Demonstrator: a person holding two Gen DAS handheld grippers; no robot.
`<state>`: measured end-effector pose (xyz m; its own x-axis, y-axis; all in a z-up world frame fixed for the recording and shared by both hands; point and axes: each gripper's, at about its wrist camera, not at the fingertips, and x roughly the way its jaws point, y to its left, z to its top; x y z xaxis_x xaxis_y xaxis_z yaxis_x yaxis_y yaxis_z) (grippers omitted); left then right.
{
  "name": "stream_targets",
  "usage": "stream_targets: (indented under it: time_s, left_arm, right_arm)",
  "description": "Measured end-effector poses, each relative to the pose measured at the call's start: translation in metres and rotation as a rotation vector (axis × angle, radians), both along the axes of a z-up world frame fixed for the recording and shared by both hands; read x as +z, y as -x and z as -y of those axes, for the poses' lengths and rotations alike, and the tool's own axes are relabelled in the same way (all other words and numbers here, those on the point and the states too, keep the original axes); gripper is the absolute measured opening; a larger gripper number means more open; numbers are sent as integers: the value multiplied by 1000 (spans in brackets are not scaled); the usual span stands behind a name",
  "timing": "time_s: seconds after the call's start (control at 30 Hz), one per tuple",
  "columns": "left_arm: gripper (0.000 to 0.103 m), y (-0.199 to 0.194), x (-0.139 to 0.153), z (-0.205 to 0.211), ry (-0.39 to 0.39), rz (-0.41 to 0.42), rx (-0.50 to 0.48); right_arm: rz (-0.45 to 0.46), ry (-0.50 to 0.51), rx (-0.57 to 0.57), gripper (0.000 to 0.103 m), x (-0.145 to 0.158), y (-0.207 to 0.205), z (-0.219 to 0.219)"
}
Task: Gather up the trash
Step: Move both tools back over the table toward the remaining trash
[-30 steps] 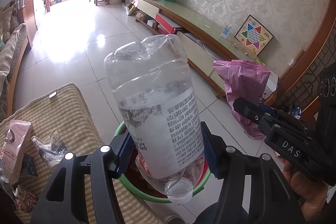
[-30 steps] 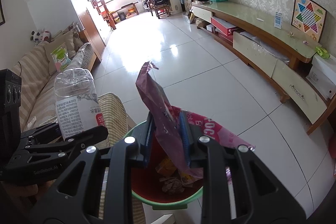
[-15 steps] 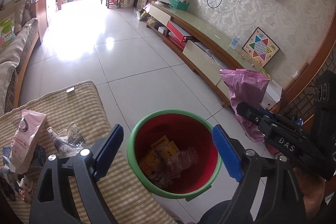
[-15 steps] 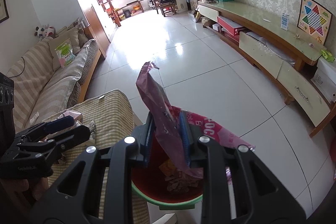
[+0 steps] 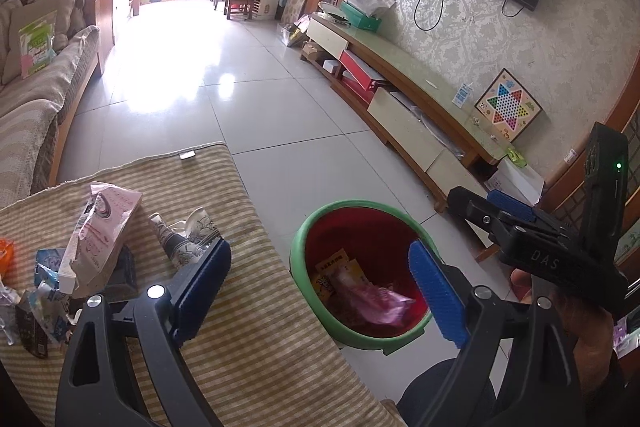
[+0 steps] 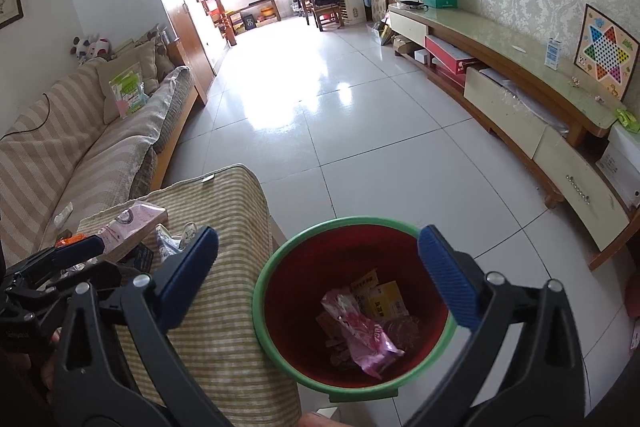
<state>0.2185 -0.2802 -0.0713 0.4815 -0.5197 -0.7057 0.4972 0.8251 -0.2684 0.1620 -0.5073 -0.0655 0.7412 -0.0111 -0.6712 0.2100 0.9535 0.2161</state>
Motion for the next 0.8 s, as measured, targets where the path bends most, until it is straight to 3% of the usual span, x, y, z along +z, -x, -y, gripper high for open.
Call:
stream_targets:
  time_s: [0.07, 0.4, 0.53, 0.67, 0.8]
  left_arm:
    - [93, 5, 2, -10, -7, 19, 4]
    - [95, 33, 21, -80, -19, 72, 88]
    - [95, 42, 22, -119, -54, 67, 193]
    - [95, 52, 25, -169, -19, 58, 313]
    - [95, 68, 27, -216, 22, 75, 392]
  right_arm:
    - [-9, 10, -8, 99, 1, 0, -3]
    - [-22, 40, 47, 99, 10, 8, -58]
    - [23, 40, 68, 99, 23, 17, -93]
    - [105, 0, 155, 99, 35, 30, -127]
    - [91, 48, 184, 99, 34, 28, -162]
